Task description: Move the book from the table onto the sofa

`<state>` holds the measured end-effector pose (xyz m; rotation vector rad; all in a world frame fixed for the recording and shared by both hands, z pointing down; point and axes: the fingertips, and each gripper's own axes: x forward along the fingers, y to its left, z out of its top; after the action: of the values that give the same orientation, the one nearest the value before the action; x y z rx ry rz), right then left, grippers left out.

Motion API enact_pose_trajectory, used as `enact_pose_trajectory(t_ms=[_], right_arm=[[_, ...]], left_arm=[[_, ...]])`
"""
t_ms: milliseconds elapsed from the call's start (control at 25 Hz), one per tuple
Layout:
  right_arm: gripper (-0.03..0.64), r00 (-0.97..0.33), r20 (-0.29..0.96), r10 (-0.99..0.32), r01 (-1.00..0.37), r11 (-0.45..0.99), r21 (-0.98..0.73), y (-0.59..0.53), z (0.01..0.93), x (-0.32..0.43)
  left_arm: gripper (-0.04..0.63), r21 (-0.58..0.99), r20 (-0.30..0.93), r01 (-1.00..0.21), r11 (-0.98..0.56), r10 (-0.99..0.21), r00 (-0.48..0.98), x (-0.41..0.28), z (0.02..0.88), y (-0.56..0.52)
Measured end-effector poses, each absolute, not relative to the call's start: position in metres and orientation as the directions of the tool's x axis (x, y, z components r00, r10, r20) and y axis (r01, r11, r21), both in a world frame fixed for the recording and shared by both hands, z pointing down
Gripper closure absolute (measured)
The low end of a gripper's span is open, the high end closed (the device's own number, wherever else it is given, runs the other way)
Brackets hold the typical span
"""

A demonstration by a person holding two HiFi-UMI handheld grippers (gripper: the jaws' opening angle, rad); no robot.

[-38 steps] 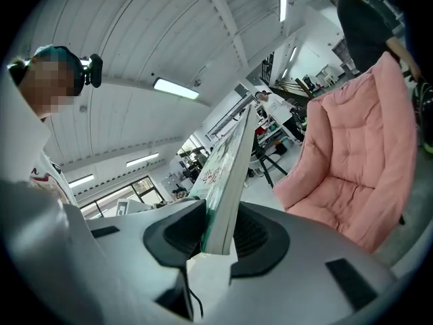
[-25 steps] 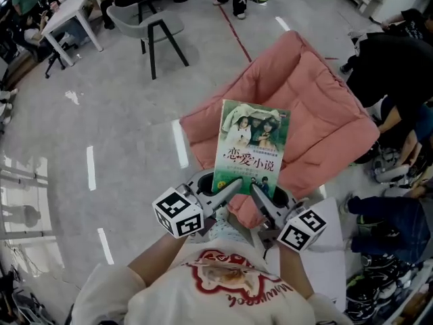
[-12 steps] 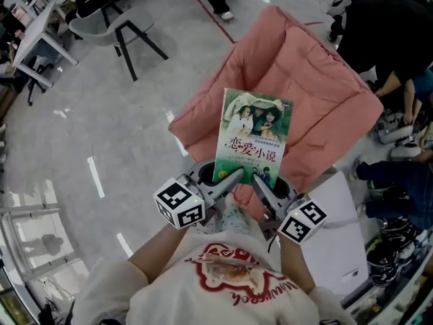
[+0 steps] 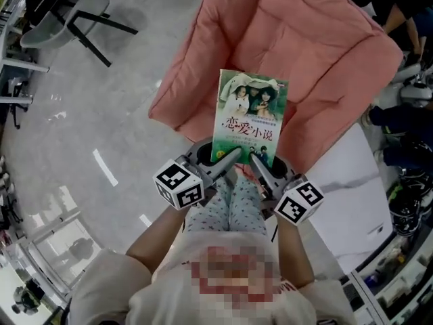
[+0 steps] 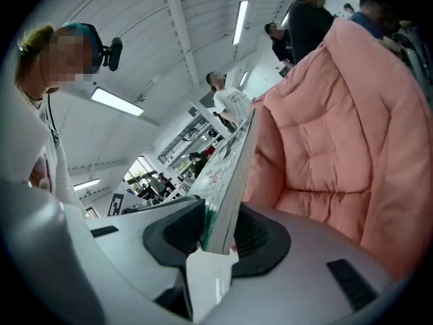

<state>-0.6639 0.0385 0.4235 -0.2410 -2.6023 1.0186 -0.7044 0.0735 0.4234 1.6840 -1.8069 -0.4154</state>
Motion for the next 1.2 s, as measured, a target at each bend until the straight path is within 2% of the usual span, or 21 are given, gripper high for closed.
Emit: enact_pose_trajectory(t_ms=[720, 1200], right_arm=[[0.500, -0.903, 0.382, 0.199, -0.187, 0.617, -0.764, 0.048, 0.662, -0.674], [0.500, -0.862, 0.468, 0.196, -0.280, 0.585, -0.761, 0.047, 0.713, -0.667]], left_arm=[[0.437, 0.702, 0.381, -0.685, 0.194, -0.915, 0.131, -0.718, 0.664, 0.078], [0.434, 0.720, 0.475, -0.643, 0.263, -0.861, 0.179, -0.712, 0.717, 0.076]])
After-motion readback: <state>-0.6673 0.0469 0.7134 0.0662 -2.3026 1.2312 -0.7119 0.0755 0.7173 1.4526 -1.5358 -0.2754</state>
